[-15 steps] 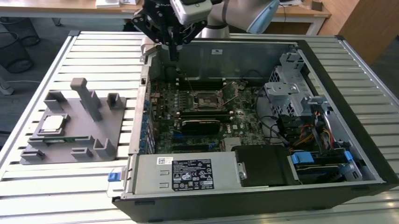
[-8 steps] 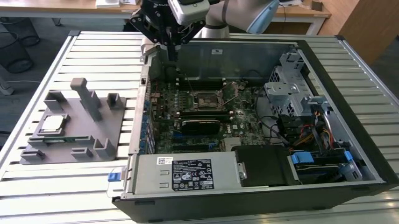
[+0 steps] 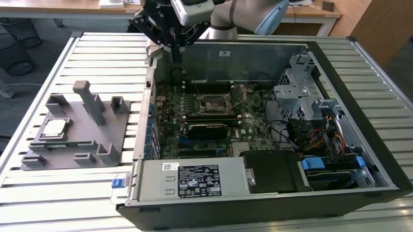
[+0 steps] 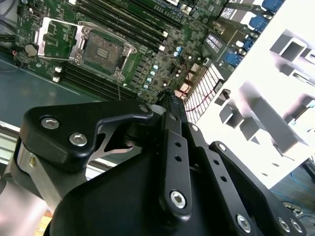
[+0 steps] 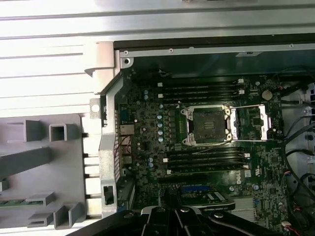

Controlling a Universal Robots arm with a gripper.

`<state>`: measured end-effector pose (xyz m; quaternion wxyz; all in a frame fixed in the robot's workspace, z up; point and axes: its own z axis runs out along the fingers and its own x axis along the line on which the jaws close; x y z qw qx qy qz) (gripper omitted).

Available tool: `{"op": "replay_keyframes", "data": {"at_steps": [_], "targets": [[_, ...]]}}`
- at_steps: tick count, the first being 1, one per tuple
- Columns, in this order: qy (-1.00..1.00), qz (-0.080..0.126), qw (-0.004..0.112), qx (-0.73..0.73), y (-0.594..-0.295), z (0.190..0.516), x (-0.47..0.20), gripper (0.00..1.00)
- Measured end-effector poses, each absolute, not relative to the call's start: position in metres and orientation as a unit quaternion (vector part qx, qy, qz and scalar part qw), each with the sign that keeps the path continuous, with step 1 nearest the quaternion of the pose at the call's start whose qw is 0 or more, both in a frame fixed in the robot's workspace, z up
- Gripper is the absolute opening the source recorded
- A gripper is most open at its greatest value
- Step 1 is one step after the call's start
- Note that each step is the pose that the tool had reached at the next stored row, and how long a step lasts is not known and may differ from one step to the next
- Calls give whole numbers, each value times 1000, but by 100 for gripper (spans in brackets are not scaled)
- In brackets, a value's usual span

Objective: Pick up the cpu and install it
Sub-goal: 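Reach for the cpu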

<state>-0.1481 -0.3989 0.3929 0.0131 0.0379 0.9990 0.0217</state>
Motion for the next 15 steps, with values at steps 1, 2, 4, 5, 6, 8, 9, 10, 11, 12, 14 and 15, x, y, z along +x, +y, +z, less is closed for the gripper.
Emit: {"op": "replay_keyframes", "data": {"at_steps": [1, 2, 4, 5, 6, 8, 9, 10, 11, 12, 14, 15], "targets": [[999, 22, 13, 38, -399, 393, -149, 11], [999, 22, 13, 38, -399, 393, -150, 11], [999, 22, 13, 38, -399, 393, -151, 11], [999, 22, 13, 38, -399, 393, -153, 11], [999, 22, 13, 38, -399, 393, -153, 11], [999, 22, 13, 38, -399, 393, -154, 11], [999, 22, 13, 38, -399, 393, -155, 11], [999, 22, 13, 38, -399, 393, -156, 11], [999, 22, 13, 38, -399, 393, -156, 11], [999, 22, 13, 38, -399, 393, -157, 11], [999, 22, 13, 38, -399, 392, -158, 11], [999, 22, 13, 38, -399, 392, -158, 11]]}}
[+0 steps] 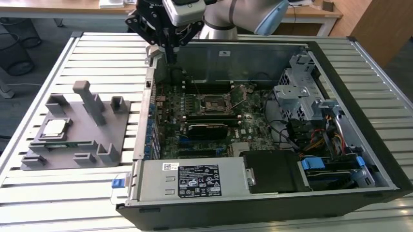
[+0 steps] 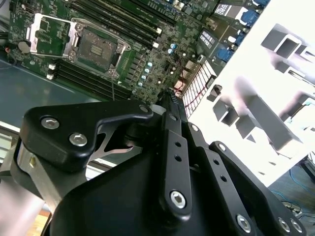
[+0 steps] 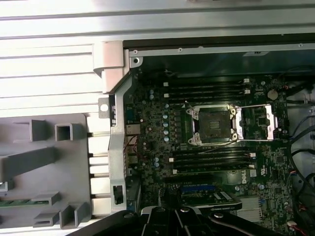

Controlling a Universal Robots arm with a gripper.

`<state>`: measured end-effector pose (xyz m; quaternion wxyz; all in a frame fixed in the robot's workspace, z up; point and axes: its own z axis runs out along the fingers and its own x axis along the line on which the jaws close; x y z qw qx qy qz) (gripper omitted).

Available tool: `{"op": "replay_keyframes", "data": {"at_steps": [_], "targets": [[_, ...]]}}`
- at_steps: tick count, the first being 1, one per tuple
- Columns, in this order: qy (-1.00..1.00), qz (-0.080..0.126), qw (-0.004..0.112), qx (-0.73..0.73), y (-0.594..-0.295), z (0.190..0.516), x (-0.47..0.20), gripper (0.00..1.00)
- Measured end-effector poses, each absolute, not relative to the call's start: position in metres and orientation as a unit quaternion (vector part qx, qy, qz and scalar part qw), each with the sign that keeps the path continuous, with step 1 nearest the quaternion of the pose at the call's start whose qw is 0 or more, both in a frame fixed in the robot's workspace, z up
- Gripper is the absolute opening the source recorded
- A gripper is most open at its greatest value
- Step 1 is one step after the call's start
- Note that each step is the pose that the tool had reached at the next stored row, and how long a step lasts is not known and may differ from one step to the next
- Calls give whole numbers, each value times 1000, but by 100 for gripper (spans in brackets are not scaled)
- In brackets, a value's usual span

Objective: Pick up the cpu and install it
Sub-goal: 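Reach for the cpu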

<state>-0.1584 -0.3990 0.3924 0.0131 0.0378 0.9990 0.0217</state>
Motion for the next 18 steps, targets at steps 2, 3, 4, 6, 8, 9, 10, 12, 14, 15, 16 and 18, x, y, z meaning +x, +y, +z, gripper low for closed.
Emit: {"op": "replay_keyframes", "data": {"at_steps": [2, 3, 4, 6, 8, 9, 10, 12, 14, 15, 16, 18], "targets": [[999, 22, 13, 38, -399, 392, -160, 11], [999, 22, 13, 38, -399, 392, -161, 11], [999, 22, 13, 38, -399, 392, -161, 11], [999, 22, 13, 38, -399, 392, -163, 11], [999, 22, 13, 38, -399, 392, -164, 11], [999, 22, 13, 38, -399, 392, -165, 11], [999, 22, 13, 38, -399, 392, -166, 11], [999, 22, 13, 38, -399, 392, -168, 11], [999, 22, 13, 38, -399, 392, -169, 11], [999, 22, 13, 38, -399, 392, -170, 11], [999, 22, 13, 38, -399, 392, -171, 11], [999, 22, 13, 38, -399, 392, -172, 11]]}}
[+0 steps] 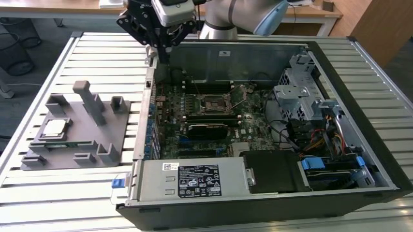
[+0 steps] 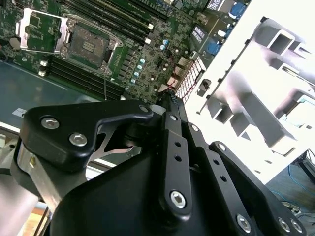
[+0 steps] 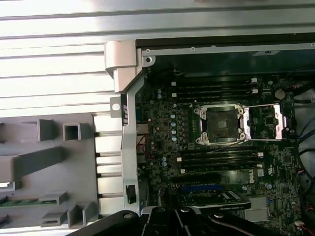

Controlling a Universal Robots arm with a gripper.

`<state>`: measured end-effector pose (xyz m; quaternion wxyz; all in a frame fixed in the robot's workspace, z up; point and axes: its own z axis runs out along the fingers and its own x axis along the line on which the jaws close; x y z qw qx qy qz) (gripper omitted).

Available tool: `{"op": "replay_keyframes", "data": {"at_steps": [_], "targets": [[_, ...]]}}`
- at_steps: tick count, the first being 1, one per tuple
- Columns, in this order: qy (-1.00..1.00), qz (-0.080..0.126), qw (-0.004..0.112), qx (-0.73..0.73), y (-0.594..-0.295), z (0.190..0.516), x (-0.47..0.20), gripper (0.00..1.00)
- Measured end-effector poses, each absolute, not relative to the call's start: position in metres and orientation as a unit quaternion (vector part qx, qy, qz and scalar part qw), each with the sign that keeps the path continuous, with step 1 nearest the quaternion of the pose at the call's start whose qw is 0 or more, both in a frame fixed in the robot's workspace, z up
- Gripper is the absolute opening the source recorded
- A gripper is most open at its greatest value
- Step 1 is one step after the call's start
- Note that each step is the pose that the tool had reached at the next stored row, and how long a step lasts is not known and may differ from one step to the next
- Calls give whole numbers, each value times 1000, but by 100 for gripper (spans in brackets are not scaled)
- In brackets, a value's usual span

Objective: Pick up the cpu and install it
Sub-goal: 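Reach for the cpu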

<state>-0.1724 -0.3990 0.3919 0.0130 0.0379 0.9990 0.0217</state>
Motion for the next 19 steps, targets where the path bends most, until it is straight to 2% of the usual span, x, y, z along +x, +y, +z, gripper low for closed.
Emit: {"op": "replay_keyframes", "data": {"at_steps": [19], "targets": [[999, 22, 13, 38, -399, 391, -196, 11]]}}
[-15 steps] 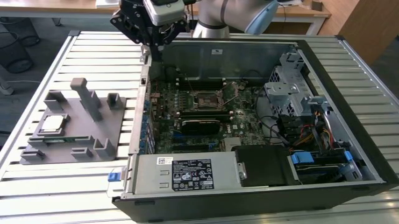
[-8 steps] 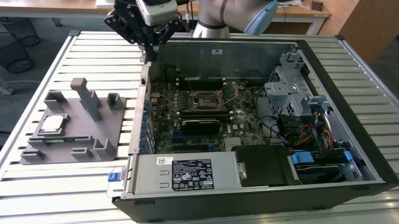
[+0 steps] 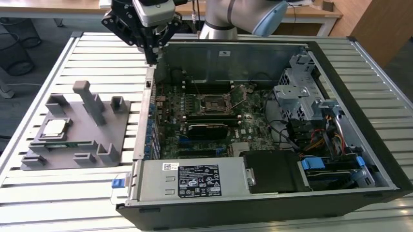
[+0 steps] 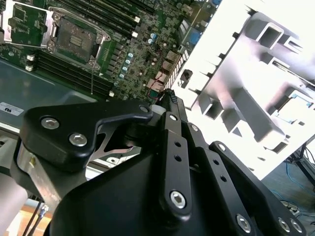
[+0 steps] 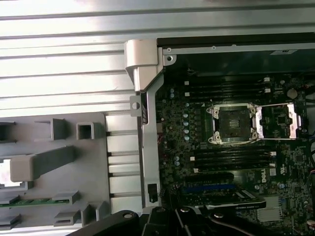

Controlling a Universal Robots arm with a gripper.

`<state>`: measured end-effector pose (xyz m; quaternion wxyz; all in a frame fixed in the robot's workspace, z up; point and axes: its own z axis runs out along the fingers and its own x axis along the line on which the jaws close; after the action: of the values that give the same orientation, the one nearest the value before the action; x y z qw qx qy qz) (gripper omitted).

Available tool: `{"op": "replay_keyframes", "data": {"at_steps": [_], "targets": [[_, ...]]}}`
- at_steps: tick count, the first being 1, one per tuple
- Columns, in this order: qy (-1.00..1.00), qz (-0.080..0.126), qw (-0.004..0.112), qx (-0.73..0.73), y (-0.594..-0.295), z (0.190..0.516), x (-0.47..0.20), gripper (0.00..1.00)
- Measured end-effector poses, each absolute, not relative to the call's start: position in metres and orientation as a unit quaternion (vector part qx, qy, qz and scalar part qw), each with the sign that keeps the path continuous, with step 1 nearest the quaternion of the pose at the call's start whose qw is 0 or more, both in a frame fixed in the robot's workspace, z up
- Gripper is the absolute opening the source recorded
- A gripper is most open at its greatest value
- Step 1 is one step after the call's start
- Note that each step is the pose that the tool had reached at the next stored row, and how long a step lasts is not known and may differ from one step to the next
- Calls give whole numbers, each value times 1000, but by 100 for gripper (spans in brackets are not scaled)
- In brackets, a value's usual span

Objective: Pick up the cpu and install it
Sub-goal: 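Reach for the cpu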

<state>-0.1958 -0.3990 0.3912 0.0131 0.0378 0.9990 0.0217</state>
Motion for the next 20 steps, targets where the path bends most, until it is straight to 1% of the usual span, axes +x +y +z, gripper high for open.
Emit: {"op": "replay_keyframes", "data": {"at_steps": [20], "targets": [[999, 22, 13, 38, -399, 391, -218, 11]]}}
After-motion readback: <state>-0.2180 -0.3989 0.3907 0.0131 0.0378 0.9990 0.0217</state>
